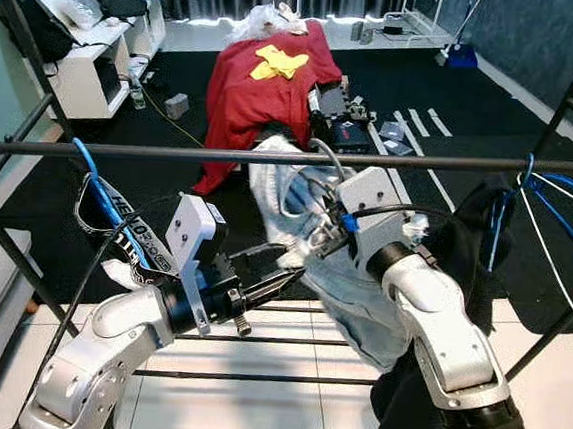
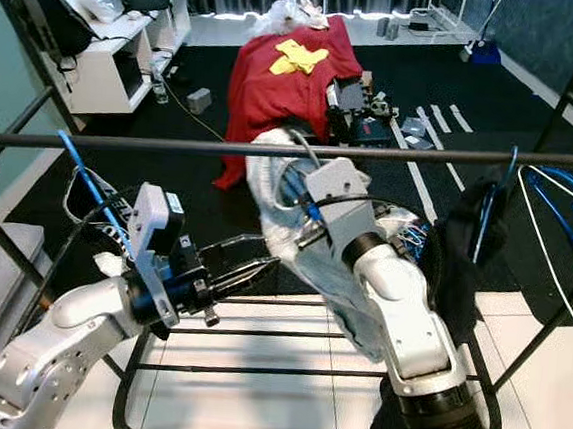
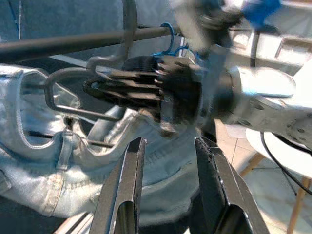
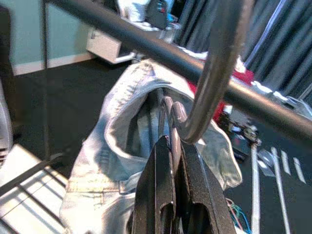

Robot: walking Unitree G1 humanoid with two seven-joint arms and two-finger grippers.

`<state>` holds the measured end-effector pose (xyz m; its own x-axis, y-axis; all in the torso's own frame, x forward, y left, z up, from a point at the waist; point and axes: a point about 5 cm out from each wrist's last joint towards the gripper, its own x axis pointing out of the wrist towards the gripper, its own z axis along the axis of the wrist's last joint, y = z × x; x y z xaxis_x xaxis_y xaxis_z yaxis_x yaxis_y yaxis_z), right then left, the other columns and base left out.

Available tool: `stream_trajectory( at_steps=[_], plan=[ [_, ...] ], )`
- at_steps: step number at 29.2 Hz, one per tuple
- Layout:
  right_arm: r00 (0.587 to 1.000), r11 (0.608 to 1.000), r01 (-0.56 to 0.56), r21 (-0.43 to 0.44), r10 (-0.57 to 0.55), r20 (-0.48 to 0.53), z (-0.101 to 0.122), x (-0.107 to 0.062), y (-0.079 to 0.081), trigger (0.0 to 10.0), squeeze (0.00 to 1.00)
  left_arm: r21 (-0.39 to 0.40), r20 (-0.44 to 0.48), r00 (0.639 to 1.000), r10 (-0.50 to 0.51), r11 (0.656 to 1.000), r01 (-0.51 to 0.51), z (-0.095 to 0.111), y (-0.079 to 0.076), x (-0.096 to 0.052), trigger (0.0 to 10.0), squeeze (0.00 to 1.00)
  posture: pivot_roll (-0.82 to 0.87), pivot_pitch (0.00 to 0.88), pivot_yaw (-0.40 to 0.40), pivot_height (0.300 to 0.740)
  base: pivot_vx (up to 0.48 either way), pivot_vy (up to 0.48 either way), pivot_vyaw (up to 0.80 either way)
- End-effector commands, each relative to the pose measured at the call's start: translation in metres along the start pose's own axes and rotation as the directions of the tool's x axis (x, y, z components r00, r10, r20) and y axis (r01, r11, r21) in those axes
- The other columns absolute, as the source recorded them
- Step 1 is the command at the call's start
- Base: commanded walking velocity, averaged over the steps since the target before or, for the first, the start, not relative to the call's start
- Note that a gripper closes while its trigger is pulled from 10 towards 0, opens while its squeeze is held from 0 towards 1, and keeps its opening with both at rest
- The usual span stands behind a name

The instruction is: Hang hanger

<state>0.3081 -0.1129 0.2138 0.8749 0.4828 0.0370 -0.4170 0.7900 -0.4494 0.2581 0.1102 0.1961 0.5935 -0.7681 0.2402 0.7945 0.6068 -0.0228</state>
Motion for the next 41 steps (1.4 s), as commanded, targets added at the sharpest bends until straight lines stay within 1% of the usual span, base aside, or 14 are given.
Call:
stream_trajectory(
  at_steps=[1,8,12,15,16,17,18,19,20,21,23,24,33,41],
  plan=[
    [0.997,0.997,-0.069,0.021,0.068,0.046,0.005,-0.003,0.014,0.0,0.00,-0.035,-0.051,0.989,0.140,0.989,-0.142,-0.019,0.015,-0.010,10.0,0.00,-0.13,0.049,0.063,0.740,0.000,0.000,0.00],
    [0.980,0.989,-0.100,0.114,0.118,-0.163,-0.045,-0.022,0.030,0.0,0.00,0.051,-0.207,0.927,0.313,0.950,-0.309,-0.059,0.026,-0.030,10.0,0.00,-0.13,0.041,0.061,0.740,0.000,0.000,0.00],
    [0.928,0.974,0.065,0.219,0.022,-0.373,-0.102,-0.044,0.031,0.0,0.00,0.135,-0.306,0.834,0.459,0.888,-0.439,-0.084,0.035,-0.044,10.0,0.00,-0.13,0.025,0.053,0.740,0.000,0.000,0.00],
    [0.910,0.960,0.117,0.253,-0.001,-0.416,-0.115,-0.049,0.032,0.0,0.00,0.162,-0.334,0.809,0.483,0.875,-0.456,-0.089,0.036,-0.047,10.0,0.00,-0.13,0.025,0.053,0.740,0.000,0.000,0.00],
    [0.894,0.943,0.163,0.289,-0.017,-0.449,-0.129,-0.053,0.036,3.6,0.00,0.180,-0.371,0.785,0.495,0.868,-0.463,-0.097,0.036,-0.050,10.0,0.00,-0.12,0.021,0.052,0.740,0.000,0.000,0.00],
    [0.894,0.943,0.163,0.289,-0.017,-0.449,-0.129,-0.053,0.036,3.6,0.00,0.180,-0.371,0.785,0.495,0.868,-0.463,-0.097,0.036,-0.050,10.0,0.00,-0.12,0.021,0.052,0.740,0.000,0.000,0.00],
    [0.867,0.903,0.234,0.359,-0.027,-0.497,-0.150,-0.057,0.042,10.0,0.00,0.142,-0.395,0.738,0.547,0.830,-0.539,-0.109,0.038,-0.054,10.0,0.00,-0.11,0.021,0.051,0.740,0.000,0.000,0.00],
    [0.867,0.903,0.234,0.359,-0.027,-0.497,-0.150,-0.057,0.042,10.0,0.00,0.142,-0.395,0.738,0.547,0.830,-0.539,-0.109,0.038,-0.054,10.0,0.00,-0.11,0.021,0.051,0.740,0.000,0.000,0.00],
    [0.842,0.856,0.308,0.415,-0.043,-0.538,-0.167,-0.061,0.048,10.0,0.00,0.120,-0.429,0.682,0.592,0.786,-0.606,-0.123,0.040,-0.058,10.0,0.00,-0.10,0.021,0.041,0.740,0.000,0.000,0.00],
    [0.812,0.810,0.373,0.452,-0.049,-0.582,-0.183,-0.065,0.054,10.0,0.00,0.112,-0.471,0.656,0.590,0.778,-0.618,-0.135,0.040,-0.059,10.0,0.00,-0.08,0.022,0.025,0.740,0.000,0.000,0.00],
    [0.812,0.810,0.373,0.452,-0.049,-0.582,-0.183,-0.065,0.054,10.0,0.00,0.112,-0.471,0.656,0.590,0.778,-0.618,-0.135,0.040,-0.059,10.0,0.00,-0.08,0.022,0.025,0.740,0.000,0.000,0.00],
    [0.790,0.784,0.409,0.466,-0.048,-0.611,-0.192,-0.068,0.059,10.0,0.00,0.121,-0.500,0.628,0.597,0.766,-0.631,-0.144,0.041,-0.059,10.0,0.00,-0.07,0.025,0.010,0.740,0.000,0.000,0.00],
    [0.773,0.793,0.416,0.444,-0.051,-0.633,-0.197,-0.066,0.065,10.0,0.00,0.126,-0.532,0.575,0.621,0.730,-0.672,-0.154,0.046,-0.063,10.0,0.00,-0.10,0.055,0.002,0.740,0.000,0.000,0.00],
    [0.796,0.798,0.401,0.450,-0.061,-0.602,-0.195,-0.057,0.071,10.0,0.00,0.091,-0.490,0.600,0.632,0.722,-0.686,-0.153,0.046,-0.060,10.0,0.00,-0.10,0.078,0.008,0.740,0.000,0.000,0.00]
  ],
)
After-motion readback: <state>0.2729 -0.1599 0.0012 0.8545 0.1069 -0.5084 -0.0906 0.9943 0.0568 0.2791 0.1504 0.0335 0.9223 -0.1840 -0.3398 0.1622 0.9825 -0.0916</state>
